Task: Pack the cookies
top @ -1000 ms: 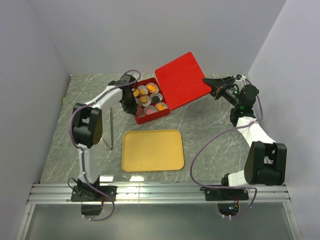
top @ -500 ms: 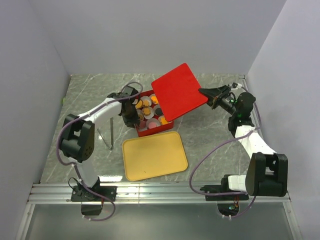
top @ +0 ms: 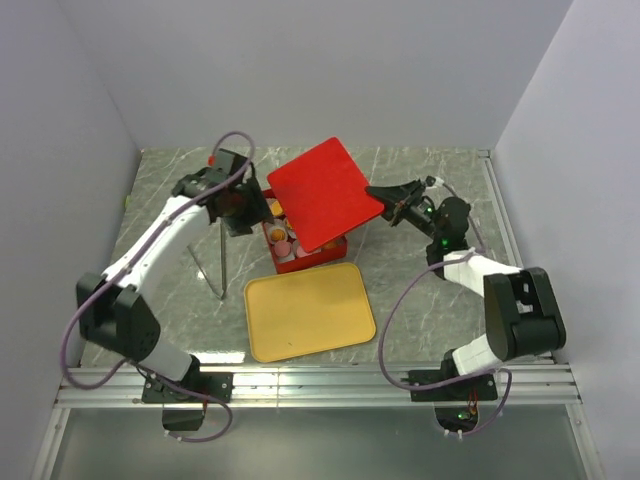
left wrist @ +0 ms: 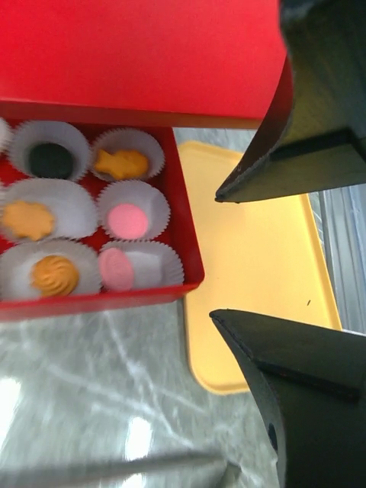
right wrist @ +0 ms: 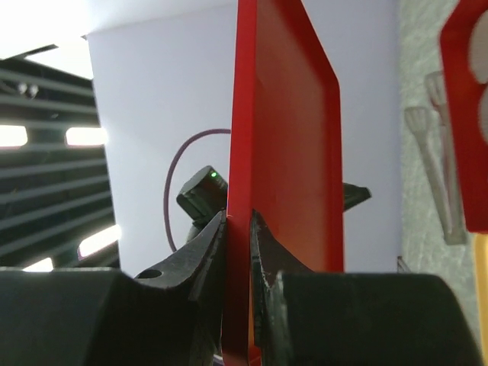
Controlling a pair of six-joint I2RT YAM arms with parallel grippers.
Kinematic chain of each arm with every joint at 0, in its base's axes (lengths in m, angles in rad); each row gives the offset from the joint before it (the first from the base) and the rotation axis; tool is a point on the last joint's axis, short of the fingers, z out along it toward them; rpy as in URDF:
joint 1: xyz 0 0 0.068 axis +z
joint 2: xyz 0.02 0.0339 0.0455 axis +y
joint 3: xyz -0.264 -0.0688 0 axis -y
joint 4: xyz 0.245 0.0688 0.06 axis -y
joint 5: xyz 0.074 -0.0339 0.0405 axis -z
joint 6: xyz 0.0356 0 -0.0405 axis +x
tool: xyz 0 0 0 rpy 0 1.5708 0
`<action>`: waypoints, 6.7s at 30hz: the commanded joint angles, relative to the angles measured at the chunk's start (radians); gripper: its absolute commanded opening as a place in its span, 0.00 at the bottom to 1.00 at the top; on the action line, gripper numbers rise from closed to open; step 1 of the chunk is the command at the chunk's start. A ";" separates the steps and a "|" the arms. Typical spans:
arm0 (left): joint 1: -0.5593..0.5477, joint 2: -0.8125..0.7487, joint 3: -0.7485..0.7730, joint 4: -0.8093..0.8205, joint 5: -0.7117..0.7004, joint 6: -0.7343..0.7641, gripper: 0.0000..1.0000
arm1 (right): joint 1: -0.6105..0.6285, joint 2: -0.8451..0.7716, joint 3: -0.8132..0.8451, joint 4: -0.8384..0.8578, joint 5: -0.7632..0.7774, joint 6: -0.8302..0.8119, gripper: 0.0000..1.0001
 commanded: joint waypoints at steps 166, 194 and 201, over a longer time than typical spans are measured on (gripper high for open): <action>0.177 0.462 0.461 0.154 0.018 0.117 0.51 | 0.039 -0.123 0.491 -1.673 0.394 -1.145 0.44; 0.140 0.771 0.600 0.164 0.136 0.137 0.47 | 0.039 -0.013 0.517 -1.716 0.337 -1.254 0.41; 0.134 0.728 0.538 0.166 0.111 0.132 0.46 | 0.040 -0.025 0.503 -1.688 0.312 -1.252 0.41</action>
